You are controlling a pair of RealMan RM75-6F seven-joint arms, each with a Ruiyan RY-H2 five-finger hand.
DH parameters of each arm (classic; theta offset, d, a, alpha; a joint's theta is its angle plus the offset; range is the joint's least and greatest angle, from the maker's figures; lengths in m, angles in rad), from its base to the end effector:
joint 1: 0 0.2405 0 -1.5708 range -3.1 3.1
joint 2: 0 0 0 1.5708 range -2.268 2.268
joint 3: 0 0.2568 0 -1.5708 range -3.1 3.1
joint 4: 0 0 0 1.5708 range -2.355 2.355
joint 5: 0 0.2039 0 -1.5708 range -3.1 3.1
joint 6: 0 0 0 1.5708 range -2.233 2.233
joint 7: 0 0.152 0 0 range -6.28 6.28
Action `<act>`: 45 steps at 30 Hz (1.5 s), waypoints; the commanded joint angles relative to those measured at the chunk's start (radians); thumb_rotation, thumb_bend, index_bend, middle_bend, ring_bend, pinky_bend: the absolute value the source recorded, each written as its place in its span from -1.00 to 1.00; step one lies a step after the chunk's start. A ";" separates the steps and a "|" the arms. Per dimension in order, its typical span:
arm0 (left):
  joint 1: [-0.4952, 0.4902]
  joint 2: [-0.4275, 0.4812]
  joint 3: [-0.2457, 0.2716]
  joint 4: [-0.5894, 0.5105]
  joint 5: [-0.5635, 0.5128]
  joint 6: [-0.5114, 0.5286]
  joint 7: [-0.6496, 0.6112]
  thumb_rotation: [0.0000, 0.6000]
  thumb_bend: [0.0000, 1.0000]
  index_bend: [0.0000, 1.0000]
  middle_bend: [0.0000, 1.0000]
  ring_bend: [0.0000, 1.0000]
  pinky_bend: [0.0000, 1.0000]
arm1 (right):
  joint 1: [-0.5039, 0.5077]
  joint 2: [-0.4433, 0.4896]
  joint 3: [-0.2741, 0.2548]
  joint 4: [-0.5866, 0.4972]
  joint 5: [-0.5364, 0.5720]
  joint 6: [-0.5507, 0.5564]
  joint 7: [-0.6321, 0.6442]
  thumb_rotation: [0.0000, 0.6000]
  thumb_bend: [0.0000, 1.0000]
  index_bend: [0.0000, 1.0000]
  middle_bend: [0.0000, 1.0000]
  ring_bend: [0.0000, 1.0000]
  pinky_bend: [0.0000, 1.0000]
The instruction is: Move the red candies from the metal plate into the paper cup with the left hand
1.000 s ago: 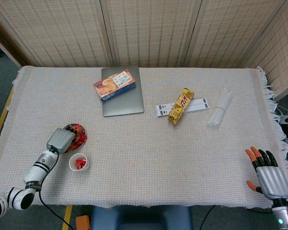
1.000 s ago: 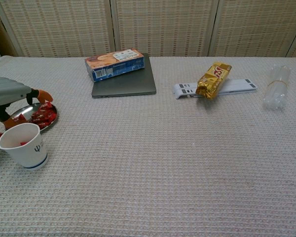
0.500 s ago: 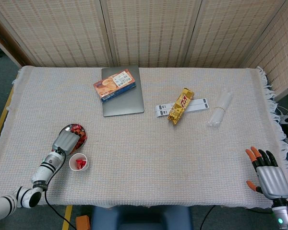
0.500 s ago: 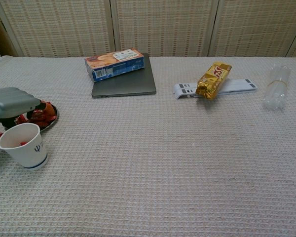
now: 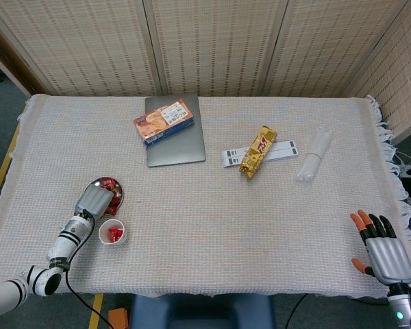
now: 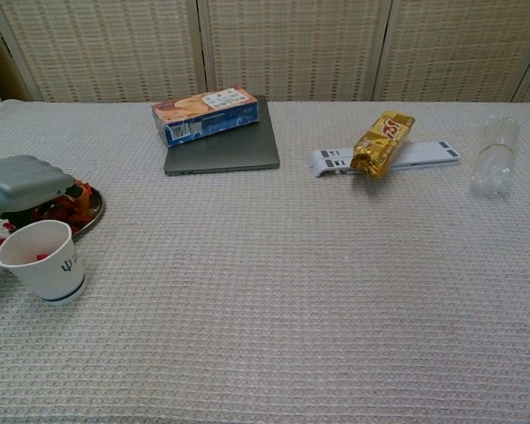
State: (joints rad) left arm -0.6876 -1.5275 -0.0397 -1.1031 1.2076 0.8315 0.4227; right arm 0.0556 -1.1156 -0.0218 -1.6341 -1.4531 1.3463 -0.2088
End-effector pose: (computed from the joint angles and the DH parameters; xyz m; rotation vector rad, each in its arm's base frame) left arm -0.2678 0.3688 0.0083 -1.9466 -0.6165 -0.4150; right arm -0.3305 -0.1605 0.1375 1.5204 -0.9456 0.5905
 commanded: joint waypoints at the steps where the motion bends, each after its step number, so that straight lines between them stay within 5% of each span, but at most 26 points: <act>1: 0.004 -0.001 -0.001 0.009 0.013 0.009 -0.018 1.00 -0.21 0.06 -0.01 0.10 1.00 | -0.001 0.000 0.000 0.000 0.000 0.001 0.001 1.00 -0.78 -1.00 -1.00 -1.00 -1.00; 12: 0.013 -0.012 -0.007 0.034 0.042 0.046 -0.044 1.00 0.00 0.34 0.33 0.28 1.00 | 0.000 0.001 -0.002 -0.002 0.001 0.001 0.000 1.00 -0.78 -1.00 -1.00 -1.00 -1.00; 27: 0.029 0.004 -0.026 0.013 0.071 0.101 -0.080 1.00 0.29 0.51 0.49 0.36 1.00 | 0.000 0.002 -0.002 -0.002 0.000 0.003 0.000 1.00 -0.78 -1.00 -1.00 -1.00 -1.00; 36: 0.069 0.135 -0.032 -0.194 0.113 0.197 -0.107 1.00 0.30 0.51 0.50 0.37 1.00 | -0.001 0.005 -0.009 -0.004 -0.014 0.006 0.008 1.00 -0.78 -1.00 -1.00 -1.00 -1.00; 45: 0.152 0.282 0.031 -0.459 0.205 0.319 -0.059 1.00 0.30 0.51 0.50 0.37 1.00 | -0.007 0.016 -0.025 -0.007 -0.052 0.019 0.029 1.00 -0.78 -1.00 -1.00 -1.00 -1.00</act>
State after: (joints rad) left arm -0.5662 -1.2872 -0.0338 -1.5077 1.3787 1.1109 0.3419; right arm 0.0494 -1.1013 -0.0449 -1.6401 -1.5017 1.3641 -0.1823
